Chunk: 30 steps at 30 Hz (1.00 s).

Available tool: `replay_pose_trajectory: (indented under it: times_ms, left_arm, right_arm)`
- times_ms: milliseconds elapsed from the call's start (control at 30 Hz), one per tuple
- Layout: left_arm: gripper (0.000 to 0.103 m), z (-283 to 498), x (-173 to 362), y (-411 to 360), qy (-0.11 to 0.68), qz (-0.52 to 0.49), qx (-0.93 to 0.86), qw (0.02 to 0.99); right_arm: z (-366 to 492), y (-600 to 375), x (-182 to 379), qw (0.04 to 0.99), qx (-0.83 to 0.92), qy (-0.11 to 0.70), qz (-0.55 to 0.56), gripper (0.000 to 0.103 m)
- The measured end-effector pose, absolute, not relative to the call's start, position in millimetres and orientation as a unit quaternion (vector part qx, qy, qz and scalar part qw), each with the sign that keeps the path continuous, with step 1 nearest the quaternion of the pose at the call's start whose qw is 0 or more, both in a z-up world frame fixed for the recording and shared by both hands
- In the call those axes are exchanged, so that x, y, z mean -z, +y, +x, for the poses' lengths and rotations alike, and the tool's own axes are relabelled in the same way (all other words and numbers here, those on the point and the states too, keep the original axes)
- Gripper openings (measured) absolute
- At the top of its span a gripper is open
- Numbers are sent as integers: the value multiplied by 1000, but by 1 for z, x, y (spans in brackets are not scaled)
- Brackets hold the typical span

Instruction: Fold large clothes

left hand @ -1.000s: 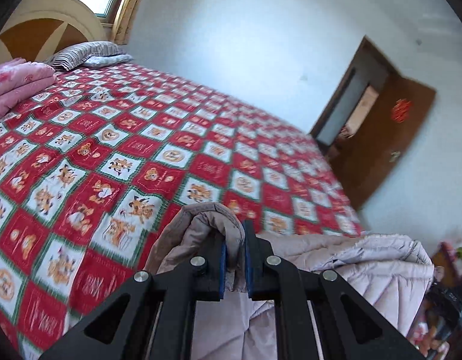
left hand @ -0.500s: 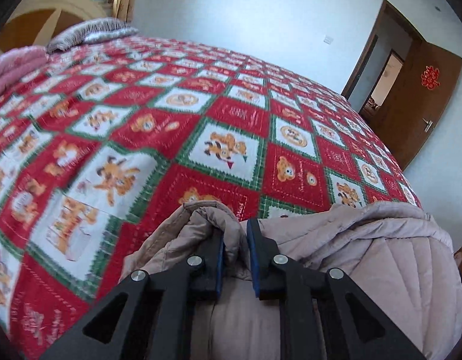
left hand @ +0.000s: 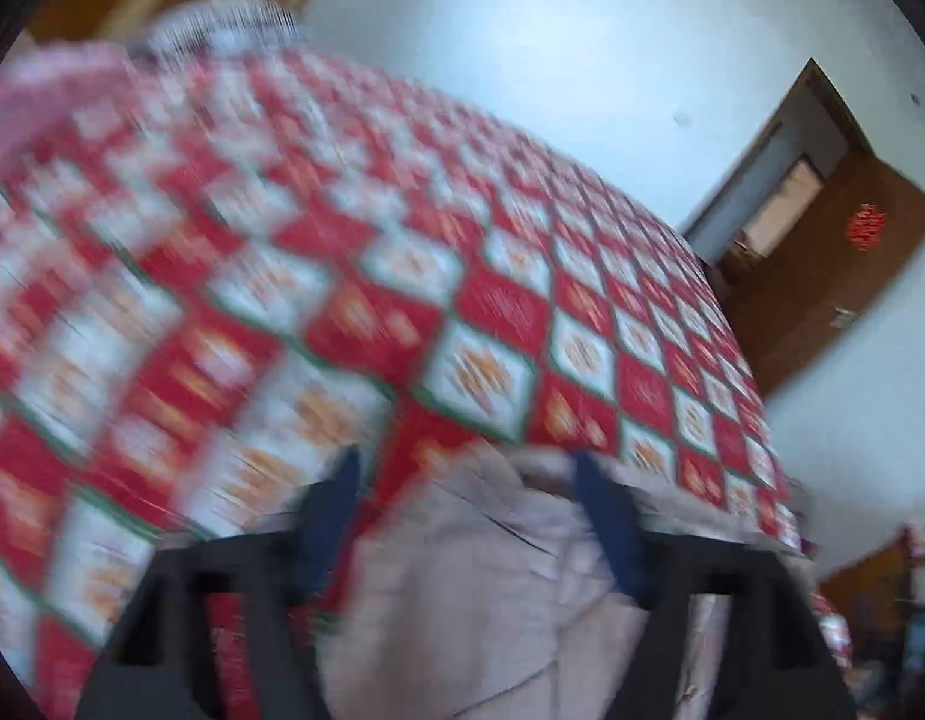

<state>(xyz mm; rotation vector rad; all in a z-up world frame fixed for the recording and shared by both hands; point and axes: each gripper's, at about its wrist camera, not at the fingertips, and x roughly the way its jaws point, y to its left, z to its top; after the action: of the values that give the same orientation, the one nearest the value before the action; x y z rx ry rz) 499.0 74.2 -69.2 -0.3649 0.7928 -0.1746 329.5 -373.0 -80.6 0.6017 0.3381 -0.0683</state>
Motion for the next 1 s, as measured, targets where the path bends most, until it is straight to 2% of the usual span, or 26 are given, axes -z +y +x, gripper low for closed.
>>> replay_pose_trajectory:
  times_ms: [33,100,133,200,233,267,367,533,600,667,1000]
  left_arm:
    - [82,482,53,77,356,-167,86,916]
    - [82,459,42,70,340,-140,107,924]
    - [82,441,41,56,338,-115,117,927]
    - [82,415,48,27,334,-76,135,930]
    - [82,404,55,15,335,-65,145,929]
    - [82,391,64,-3,339,-59,159,925]
    - [82,369,95,-51,358,-52,190,913]
    - [82,368,132,-86,355,-18,143,924]
    - [84,371,142,-86,343,-14,139,929]
    - [86,370,150,-89,333,4,139,933]
    - [89,378,164,-101,341,57,108,932]
  right_arm:
    - [321,-368,71,944,32,160,285,98]
    - [308,-345,59,952,33,174,251,90]
    - [305,-327,60,952,29,195,233,81]
    - [302,-292,70,950,19,238,200,53]
    - [305,-265,79,948,16,266,171,29]
    - [307,-247,87,947,14,281,153,13]
    - [315,-204,119,943,13,303,138,13]
    - [336,-184,161,944,17,306,118,13]
    - [341,-188,179,944,27,310,113,6]
    - [341,-190,191,946,22,304,107,4]
    - [343,-195,190,937,24,328,121,4]
